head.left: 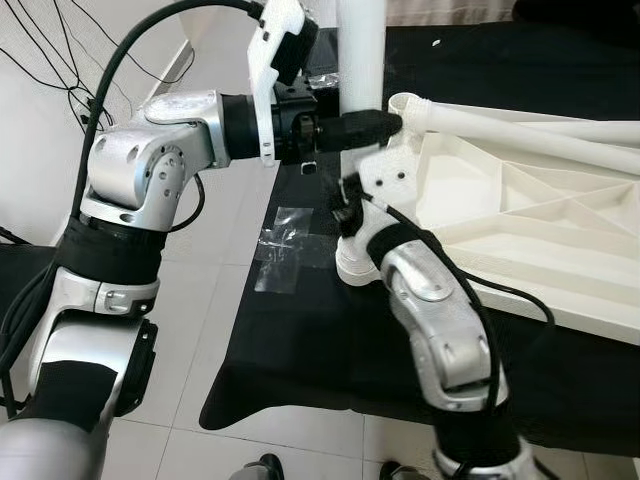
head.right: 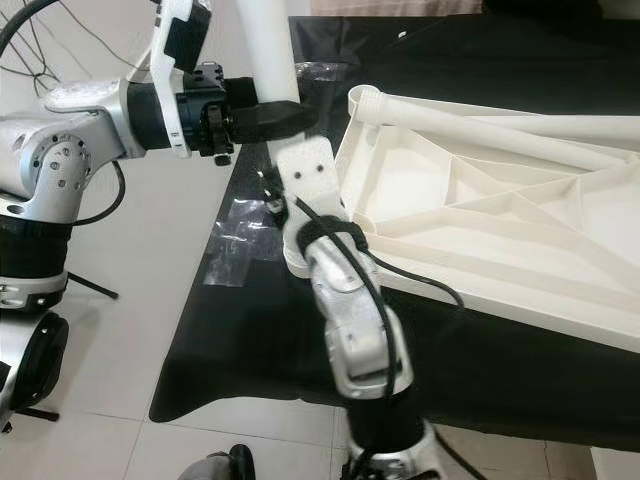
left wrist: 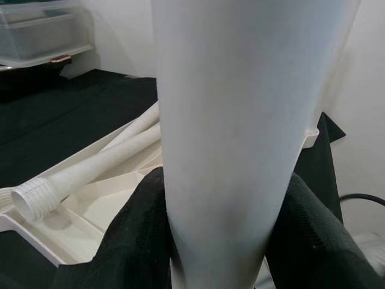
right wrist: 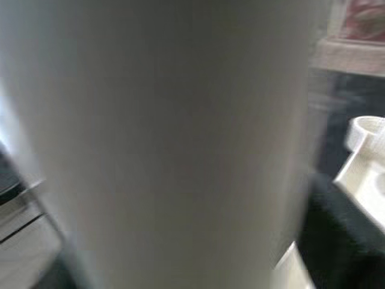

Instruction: Building children table

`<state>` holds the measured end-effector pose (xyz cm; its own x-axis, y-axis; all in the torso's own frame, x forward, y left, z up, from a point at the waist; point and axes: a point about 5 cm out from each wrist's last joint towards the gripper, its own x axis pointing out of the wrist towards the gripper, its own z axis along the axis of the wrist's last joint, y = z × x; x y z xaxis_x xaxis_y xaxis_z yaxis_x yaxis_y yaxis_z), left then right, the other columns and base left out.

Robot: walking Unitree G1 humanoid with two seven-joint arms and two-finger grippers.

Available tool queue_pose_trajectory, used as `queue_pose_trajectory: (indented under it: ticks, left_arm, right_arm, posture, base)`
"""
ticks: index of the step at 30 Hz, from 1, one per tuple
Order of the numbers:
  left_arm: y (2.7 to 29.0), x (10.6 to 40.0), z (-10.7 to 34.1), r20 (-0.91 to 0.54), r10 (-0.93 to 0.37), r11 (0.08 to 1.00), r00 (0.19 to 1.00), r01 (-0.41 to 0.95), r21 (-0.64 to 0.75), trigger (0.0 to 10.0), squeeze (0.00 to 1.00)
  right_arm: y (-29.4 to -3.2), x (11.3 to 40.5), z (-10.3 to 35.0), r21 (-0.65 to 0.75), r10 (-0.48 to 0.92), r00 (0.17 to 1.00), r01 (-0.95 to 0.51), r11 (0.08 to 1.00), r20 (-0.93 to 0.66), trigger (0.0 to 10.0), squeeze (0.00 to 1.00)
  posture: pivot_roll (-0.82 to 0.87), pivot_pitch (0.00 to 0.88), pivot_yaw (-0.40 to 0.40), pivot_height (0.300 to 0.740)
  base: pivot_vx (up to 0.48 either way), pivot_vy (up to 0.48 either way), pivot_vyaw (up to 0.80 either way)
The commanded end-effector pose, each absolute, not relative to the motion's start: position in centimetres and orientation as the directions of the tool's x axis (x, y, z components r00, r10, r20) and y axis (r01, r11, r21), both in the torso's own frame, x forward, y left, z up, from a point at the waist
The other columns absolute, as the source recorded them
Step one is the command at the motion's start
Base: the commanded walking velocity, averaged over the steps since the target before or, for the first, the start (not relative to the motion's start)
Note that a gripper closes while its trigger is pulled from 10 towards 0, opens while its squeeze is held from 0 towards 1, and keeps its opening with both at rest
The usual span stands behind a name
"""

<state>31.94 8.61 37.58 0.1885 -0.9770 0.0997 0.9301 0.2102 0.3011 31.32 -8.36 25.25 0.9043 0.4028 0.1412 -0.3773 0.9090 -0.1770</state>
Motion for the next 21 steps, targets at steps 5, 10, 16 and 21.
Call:
queue_pose_trajectory:
  ticks: [5, 10, 16, 21]
  left_arm:
    - [7.6, 31.2, 37.5, 0.070, -0.992, 0.123, 0.106, 0.944, 0.307, 0.0, 0.00]
    - [7.5, 31.1, 37.5, 0.070, -0.993, 0.113, 0.096, 0.946, 0.305, 0.0, 0.00]
    - [7.3, 30.9, 37.5, 0.063, -0.995, 0.090, 0.074, 0.949, 0.303, 0.0, 0.00]
    - [7.1, 30.7, 37.5, 0.059, -0.996, 0.076, 0.061, 0.950, 0.304, 0.0, 0.00]
  right_arm:
    - [-11.3, 33.1, 27.0, -0.297, 0.665, 0.734, -0.610, 0.735, 0.139, 10.0, 1.00]
    - [-12.8, 34.3, 27.4, -0.344, 0.757, 0.650, -0.698, 0.627, 0.062, 10.0, 0.00]
    - [-12.7, 35.2, 28.1, -0.274, 0.876, 0.480, -0.836, 0.475, 0.056, 3.6, 0.00]
    - [-12.6, 35.5, 28.5, -0.207, 0.925, 0.372, -0.902, 0.379, 0.077, 0.0, 0.00]
  posture:
    - [0.03, 0.250, 0.061, 0.740]
    - [0.04, 0.248, 0.066, 0.740]
    - [0.05, 0.245, 0.074, 0.740]
    - [0.06, 0.246, 0.077, 0.740]
  base:
    - [0.000, 0.000, 0.00]
    - [0.000, 0.000, 0.00]
    - [0.000, 0.000, 0.00]
    - [0.000, 0.000, 0.00]
